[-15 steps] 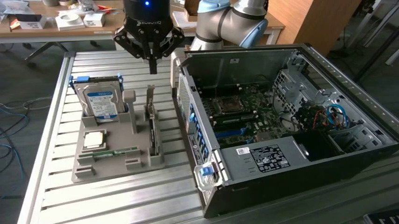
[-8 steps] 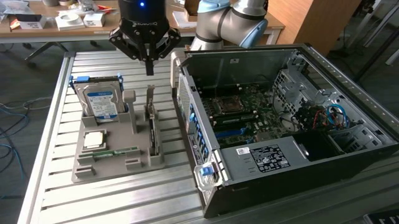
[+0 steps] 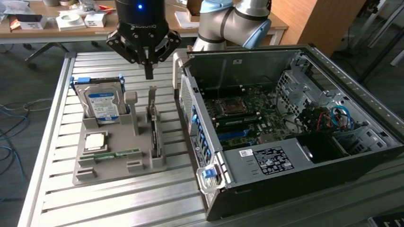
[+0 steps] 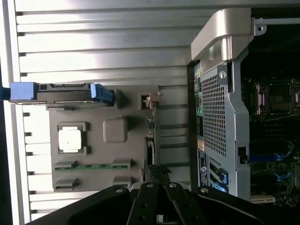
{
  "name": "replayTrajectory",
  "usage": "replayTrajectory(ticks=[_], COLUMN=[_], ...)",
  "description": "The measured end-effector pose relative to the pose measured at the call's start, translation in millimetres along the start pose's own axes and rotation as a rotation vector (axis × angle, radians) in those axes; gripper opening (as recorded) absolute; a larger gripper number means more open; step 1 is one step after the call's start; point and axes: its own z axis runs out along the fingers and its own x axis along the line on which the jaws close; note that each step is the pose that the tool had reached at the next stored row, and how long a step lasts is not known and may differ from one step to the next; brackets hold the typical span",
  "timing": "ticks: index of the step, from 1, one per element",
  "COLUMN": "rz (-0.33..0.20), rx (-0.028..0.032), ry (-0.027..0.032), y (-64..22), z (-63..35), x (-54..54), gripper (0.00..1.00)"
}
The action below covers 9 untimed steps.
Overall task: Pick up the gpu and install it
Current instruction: 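Reach for the gpu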
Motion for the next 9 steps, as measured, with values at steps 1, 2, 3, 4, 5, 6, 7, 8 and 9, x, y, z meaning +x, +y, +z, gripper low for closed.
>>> replayTrajectory(ticks=[1, 2, 3, 4, 5, 6, 7, 8, 9], rz=[0.0, 0.0, 0.0, 0.0, 0.0, 0.0, 0.0, 0.0, 0.0], rx=[0.0, 0.0, 0.0, 0.0, 0.0001, 0.0, -0.0001, -0.0001, 0.0], ry=[0.0, -0.0001, -0.0001, -0.0001, 0.0, 0.0, -0.0001, -0.0001, -0.0001], y=[-0.8, -1.5, -2.2, -2.8, -3.3, -3.7, -3.8, -3.8, -3.8], z=[0.0, 0.0, 0.0, 0.0, 0.0, 0.1, 0.2, 0.2, 0.2], x=[0.8, 1.3, 1.8, 2.3, 2.8, 3.2, 3.4, 3.4, 3.4], gripper=[0.11, 0.11, 0.11, 0.11, 0.11, 0.11, 0.11, 0.11, 0.11])
